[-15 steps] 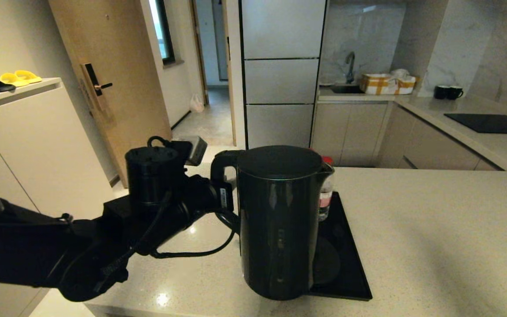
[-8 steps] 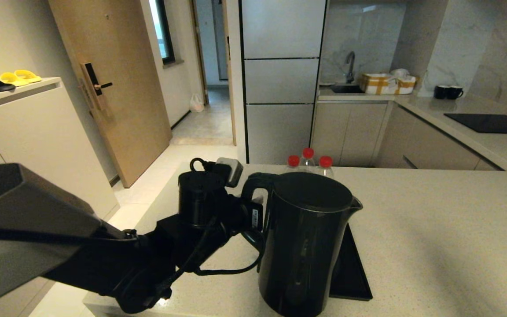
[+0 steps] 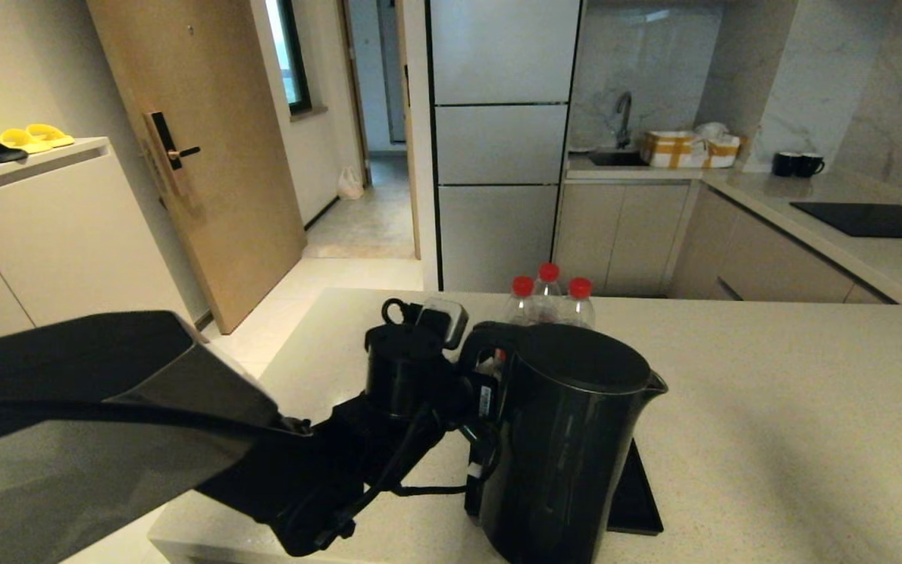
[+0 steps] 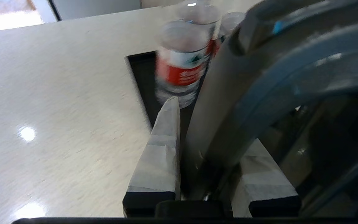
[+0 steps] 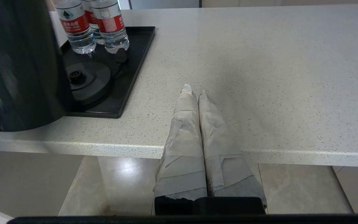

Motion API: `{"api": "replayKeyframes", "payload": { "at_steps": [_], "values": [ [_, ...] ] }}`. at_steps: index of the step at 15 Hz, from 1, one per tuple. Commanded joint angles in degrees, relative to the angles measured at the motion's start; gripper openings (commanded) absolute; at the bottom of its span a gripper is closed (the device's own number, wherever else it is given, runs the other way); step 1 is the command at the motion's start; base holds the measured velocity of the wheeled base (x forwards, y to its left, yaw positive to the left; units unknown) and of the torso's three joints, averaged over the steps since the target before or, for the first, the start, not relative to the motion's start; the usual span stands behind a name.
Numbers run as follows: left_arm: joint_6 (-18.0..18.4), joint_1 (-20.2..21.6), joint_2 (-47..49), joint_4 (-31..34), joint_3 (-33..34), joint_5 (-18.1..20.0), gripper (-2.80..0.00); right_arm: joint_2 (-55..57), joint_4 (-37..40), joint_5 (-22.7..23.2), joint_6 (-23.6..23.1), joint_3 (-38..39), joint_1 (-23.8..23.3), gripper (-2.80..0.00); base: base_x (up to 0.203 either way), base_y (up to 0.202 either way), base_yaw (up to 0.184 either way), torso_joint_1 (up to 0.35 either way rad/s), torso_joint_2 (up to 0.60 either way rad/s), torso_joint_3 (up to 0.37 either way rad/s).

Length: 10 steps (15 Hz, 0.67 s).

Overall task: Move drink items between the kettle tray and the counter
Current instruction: Return the kettle to its original position

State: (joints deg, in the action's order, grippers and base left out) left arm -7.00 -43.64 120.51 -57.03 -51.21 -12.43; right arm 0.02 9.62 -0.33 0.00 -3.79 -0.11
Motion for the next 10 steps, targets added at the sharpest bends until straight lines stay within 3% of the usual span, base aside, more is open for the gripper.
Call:
{"api": "replayKeyframes", "payload": {
  "at_steps": [1, 3, 7, 10],
  "values": [
    [0.12, -0.95, 3.2, 1.36, -5.25, -1.4, -2.8, -0.02, 0.05, -0.02, 0.0, 0.01, 0.02, -2.8, 0.0, 0.0, 0.0, 0.0, 0.0, 0.0],
    [0.19, -1.28, 3.38, 4.77, -10.59, -2.54, -2.8, -0.02, 0.05, -0.02, 0.0, 0.01, 0.02, -2.8, 0.0, 0.0, 0.0, 0.0, 0.0, 0.0],
    [0.3, -1.37, 3.7, 5.91, -11.46, -3.17, -2.8, -0.02, 0.05, -0.02, 0.0, 0.01, 0.02, -2.8, 0.0, 0.0, 0.0, 0.0, 0.0, 0.0],
    [1.2, -1.36, 7.9, 7.46, -17.43, -5.67, -2.8, -0.02, 0.05, -0.02, 0.0, 0.01, 0.02, -2.8, 0.0, 0.0, 0.0, 0.0, 0.0, 0.0]
  ]
}}
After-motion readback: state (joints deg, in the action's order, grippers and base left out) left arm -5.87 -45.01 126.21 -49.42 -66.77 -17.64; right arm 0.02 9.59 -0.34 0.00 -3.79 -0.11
